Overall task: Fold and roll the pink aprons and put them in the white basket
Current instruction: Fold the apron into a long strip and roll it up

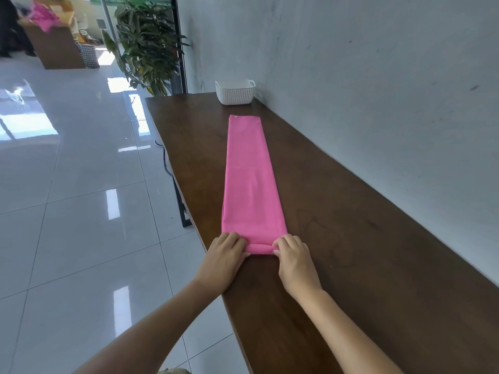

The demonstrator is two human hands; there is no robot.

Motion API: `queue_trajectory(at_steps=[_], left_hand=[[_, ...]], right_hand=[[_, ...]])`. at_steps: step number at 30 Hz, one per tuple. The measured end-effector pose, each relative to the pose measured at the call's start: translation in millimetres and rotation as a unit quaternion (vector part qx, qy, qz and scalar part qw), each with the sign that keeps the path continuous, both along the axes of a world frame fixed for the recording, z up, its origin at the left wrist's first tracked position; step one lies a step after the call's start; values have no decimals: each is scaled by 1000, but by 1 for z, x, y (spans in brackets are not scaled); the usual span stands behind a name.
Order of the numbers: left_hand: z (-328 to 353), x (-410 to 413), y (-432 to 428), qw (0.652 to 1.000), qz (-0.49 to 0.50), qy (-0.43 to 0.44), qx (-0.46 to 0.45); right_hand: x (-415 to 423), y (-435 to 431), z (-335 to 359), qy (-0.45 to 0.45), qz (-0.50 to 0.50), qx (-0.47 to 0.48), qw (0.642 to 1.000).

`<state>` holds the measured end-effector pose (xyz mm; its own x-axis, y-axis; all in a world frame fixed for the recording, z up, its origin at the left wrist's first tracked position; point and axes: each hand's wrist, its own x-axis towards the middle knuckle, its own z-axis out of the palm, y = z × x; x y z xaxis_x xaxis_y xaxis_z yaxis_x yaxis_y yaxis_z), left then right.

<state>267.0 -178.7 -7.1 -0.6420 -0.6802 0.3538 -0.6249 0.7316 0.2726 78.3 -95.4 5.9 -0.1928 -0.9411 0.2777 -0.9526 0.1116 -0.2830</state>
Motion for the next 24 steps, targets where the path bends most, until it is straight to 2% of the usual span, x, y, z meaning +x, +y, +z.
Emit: queue_trajectory(at_steps=[6, 11, 13, 15, 17, 19, 22, 24], left_hand=[[18, 2, -7, 993, -7, -30, 110], [34, 13, -5, 970, 28, -36, 239], [38, 17, -7, 954, 42, -33, 296], [41, 18, -10, 949, 48, -46, 309], [42, 15, -10, 951, 66, -29, 302], [40, 11, -5, 960, 85, 23, 267], [30, 9, 5, 992, 68, 53, 97], [16, 12, 10, 998, 24, 58, -19]], right_hand=[[2, 0, 14, -38, -7, 59, 998], [10, 8, 18, -58, -7, 130, 990], [11, 10, 16, -75, 7, 124, 989], [16, 12, 14, -104, -3, 90, 991], [20, 17, 10, -66, -35, 23, 997], [22, 24, 0, 23, -30, -50, 998], [20, 33, -10, 66, 1, -125, 990], [18, 40, -13, 88, 17, -133, 987]])
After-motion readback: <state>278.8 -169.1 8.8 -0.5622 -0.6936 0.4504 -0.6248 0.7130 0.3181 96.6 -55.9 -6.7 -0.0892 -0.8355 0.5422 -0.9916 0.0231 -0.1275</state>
